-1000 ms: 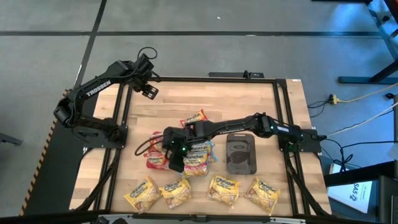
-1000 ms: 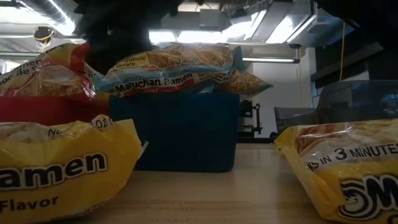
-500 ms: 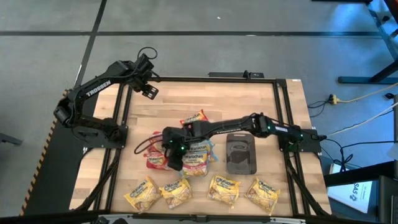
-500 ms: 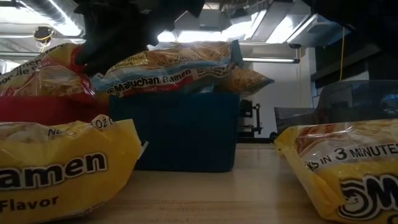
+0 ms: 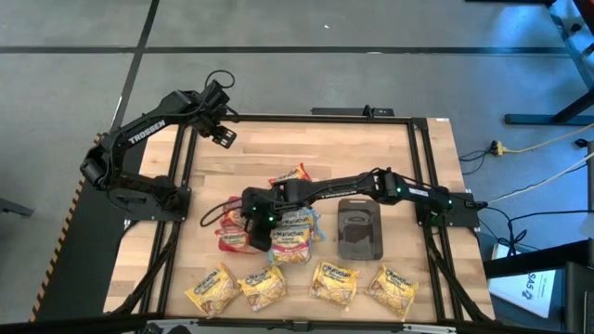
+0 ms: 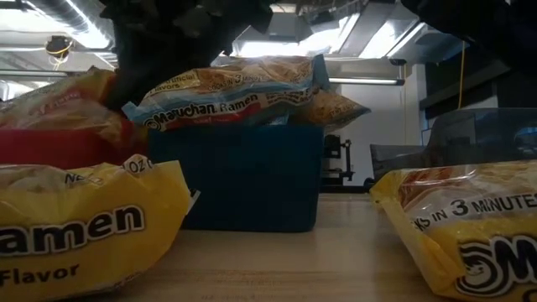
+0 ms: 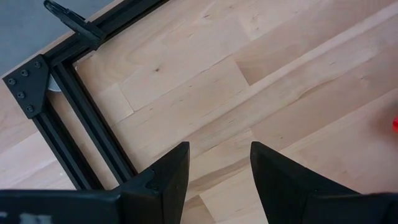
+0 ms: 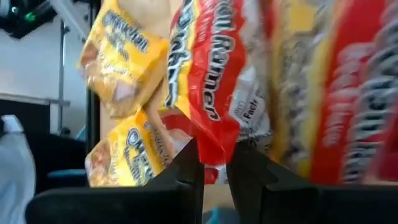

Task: Sort Maruchan noodles
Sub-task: Put the red noodle pack into the red bin

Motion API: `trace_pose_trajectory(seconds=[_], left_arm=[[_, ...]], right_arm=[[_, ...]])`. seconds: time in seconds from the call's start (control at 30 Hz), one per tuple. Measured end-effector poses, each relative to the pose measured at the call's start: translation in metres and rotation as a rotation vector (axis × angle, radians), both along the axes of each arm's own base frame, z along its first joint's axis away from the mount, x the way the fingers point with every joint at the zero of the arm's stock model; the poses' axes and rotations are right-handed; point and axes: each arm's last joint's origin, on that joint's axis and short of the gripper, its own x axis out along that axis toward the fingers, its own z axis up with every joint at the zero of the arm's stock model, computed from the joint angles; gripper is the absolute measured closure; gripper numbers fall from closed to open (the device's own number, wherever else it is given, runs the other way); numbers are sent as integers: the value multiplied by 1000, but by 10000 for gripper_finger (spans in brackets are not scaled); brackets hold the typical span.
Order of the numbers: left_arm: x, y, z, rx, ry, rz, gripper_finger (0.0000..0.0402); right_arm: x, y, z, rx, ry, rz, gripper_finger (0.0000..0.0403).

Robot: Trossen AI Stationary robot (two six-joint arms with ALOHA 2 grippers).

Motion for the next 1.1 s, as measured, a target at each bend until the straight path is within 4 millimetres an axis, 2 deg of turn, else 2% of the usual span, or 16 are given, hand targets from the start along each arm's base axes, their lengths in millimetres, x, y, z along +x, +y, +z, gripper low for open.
trace_pose_trajectory(seconds=[0.23,0.53,0.63,0.77,0.83,0.93,1.03,1.1], left_arm=[[0,0,0,-3,-2,-1,237],[0,0,0,-6,-5,0,237],[0,-1,0,-8,-2,-2,237],[-1,-1,-1,-18,12,-6,237],[-2,-2,-1,-27,22,-6,237],[-3,-3,-1,-32,27,-8,237],[-4,-4,-2,-44,37,-7,237],[-4,-5,-2,-53,45,-7,237]], right_arm=[[5,0,-9,8,-14,1,340],[9,0,-4,-5,-79,-13,340],[10,-2,19,27,-147,11,340],[-5,-7,68,23,-239,23,340],[-16,-13,85,-20,-222,6,340],[-34,-23,98,-156,-150,-40,340],[-55,-38,108,-420,-31,-146,340],[-69,-54,106,-602,112,-241,340]])
